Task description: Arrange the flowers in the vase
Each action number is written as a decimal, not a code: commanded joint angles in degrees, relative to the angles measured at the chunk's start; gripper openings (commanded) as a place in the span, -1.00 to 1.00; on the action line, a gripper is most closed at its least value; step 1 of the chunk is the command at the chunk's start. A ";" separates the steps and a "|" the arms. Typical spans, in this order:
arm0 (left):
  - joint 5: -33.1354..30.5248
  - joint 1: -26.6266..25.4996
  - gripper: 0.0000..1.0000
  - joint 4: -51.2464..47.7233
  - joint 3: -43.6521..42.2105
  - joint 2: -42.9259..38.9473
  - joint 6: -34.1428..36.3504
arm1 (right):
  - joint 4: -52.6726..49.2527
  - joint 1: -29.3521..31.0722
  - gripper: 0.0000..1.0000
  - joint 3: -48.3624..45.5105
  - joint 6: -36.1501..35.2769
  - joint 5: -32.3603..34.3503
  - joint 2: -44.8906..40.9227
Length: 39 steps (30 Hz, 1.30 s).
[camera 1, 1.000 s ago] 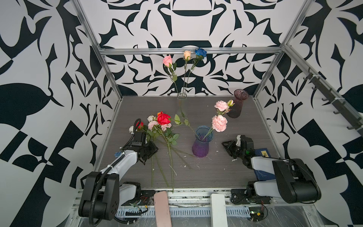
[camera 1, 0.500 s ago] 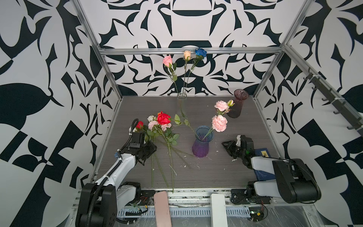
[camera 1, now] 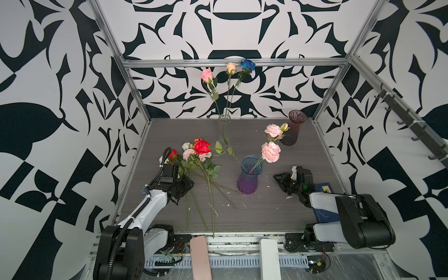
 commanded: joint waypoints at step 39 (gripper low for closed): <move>-5.60 0.17 -1.00 -10.11 12.23 -22.56 4.30 | -10.21 -0.07 -0.31 -0.88 -1.17 2.07 2.34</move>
